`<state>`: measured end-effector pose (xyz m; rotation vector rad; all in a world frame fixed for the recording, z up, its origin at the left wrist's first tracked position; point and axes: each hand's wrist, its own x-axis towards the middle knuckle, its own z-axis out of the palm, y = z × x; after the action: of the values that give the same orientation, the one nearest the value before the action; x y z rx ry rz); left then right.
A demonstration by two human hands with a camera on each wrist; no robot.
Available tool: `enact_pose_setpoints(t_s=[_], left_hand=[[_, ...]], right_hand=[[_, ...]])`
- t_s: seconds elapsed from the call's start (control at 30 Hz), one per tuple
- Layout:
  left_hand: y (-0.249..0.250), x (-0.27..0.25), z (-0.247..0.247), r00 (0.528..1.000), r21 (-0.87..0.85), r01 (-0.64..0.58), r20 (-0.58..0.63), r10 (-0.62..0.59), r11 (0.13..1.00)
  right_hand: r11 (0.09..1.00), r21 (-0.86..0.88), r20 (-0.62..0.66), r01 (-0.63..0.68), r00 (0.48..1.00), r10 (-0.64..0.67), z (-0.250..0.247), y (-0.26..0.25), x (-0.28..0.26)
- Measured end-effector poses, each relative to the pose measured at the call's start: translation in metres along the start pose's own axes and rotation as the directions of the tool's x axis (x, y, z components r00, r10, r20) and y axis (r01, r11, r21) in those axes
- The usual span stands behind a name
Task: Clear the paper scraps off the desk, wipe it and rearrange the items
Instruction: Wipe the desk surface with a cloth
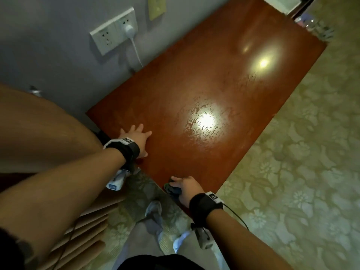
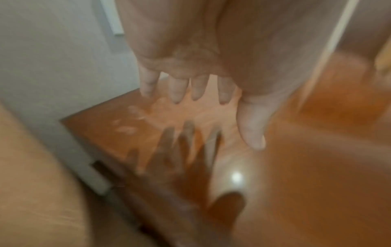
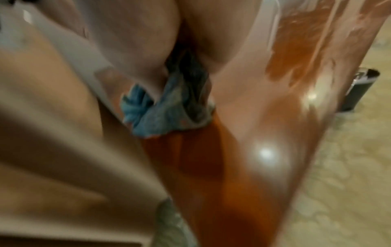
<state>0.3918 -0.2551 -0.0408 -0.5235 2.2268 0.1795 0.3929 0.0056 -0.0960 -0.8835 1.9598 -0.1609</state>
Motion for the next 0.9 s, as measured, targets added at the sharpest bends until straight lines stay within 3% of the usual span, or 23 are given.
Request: enact_pose_setpoints(t_s=[0.07,0.27,0.4,0.5,0.7,0.9], left_hand=[[0.030,-0.021,-0.006,0.997,-0.105,-0.054,-0.061,0.048,0.993],[0.116,-0.084,-0.026,0.962,-0.407,-0.238,-0.224,0.157,0.882],[0.182,-0.110,-0.032,0.920,-0.628,-0.390,-0.247,0.303,0.674],[0.237,-0.119,-0.044,0.862,-0.646,-0.500,-0.310,0.401,0.577],[0.339,-0.124,-0.090,0.772,-0.409,-0.635,-0.335,0.540,0.655],[0.428,-0.080,-0.147,0.801,-0.179,-0.573,-0.330,0.500,0.800]], right_hand=[[1.000,0.008,-0.012,0.030,0.999,-0.030,-0.029,-0.001,-0.009],[0.986,0.111,-0.269,0.122,0.959,-0.088,-0.096,0.024,-0.077],[0.983,0.096,-0.433,0.158,0.896,-0.101,-0.127,0.064,-0.143],[0.981,0.115,-0.531,0.156,0.844,-0.073,-0.151,0.104,-0.179],[0.985,0.107,-0.662,0.138,0.749,-0.033,-0.191,0.181,-0.216],[0.989,0.075,-0.673,0.126,0.738,-0.043,-0.251,0.261,-0.216]])
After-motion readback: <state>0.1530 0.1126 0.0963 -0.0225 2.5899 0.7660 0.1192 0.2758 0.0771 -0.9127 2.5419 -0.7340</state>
